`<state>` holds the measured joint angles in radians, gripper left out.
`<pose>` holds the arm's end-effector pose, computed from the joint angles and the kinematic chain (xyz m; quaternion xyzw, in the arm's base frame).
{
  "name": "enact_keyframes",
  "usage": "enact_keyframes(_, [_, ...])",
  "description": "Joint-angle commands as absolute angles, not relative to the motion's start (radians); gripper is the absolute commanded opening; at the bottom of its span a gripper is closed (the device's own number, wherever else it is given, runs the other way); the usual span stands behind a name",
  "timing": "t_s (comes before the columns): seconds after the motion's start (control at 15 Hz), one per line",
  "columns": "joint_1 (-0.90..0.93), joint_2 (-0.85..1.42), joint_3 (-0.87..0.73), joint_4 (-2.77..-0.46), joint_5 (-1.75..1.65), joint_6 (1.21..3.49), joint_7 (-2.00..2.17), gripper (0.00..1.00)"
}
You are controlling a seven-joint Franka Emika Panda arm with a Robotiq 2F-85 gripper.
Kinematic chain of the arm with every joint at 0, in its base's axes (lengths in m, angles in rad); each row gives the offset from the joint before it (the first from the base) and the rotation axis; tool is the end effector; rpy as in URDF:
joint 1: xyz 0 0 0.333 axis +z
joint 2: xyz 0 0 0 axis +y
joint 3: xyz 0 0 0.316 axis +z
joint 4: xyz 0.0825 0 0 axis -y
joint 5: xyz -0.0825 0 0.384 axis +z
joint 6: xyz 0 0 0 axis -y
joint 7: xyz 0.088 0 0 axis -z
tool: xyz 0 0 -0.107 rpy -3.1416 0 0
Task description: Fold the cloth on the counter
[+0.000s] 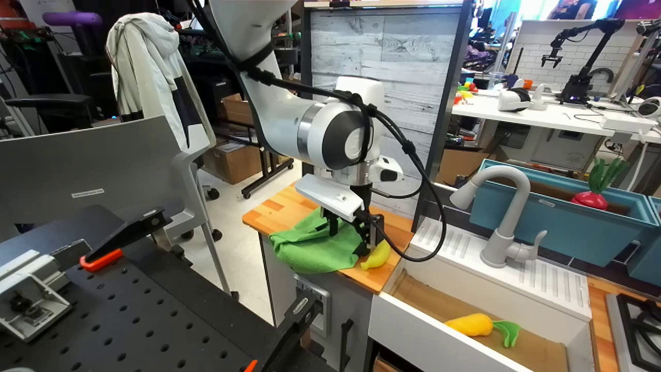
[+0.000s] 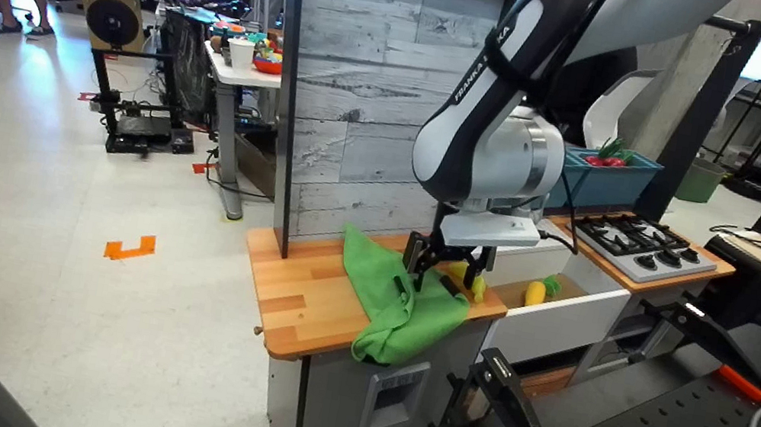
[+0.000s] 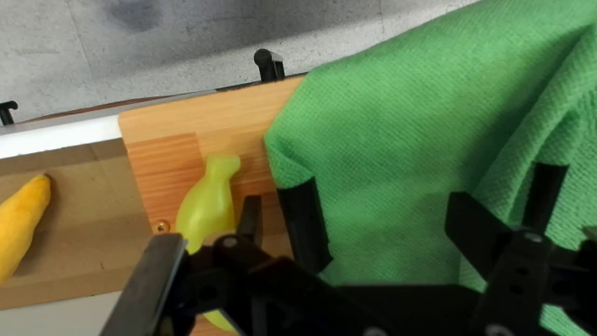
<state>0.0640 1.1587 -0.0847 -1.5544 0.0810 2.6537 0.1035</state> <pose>0.6397 -0.0121 -0.0410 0.9967 -0.0741 -0.0261 0.0226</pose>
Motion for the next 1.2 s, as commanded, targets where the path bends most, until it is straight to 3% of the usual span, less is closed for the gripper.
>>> enact_keyframes(0.0, [0.073, 1.207, -0.102, -1.491, 0.052, 2.631, 0.138, 0.75])
enact_keyframes(0.07, [0.074, 1.213, -0.104, -1.485, 0.05, 2.632, 0.138, 0.74])
enact_keyframes(0.73, [0.072, 1.204, -0.113, -1.483, 0.048, 2.643, 0.134, 0.0])
enact_keyframes(1.13, [0.093, 1.151, -0.112, -1.542, 0.038, 2.673, 0.135, 0.03])
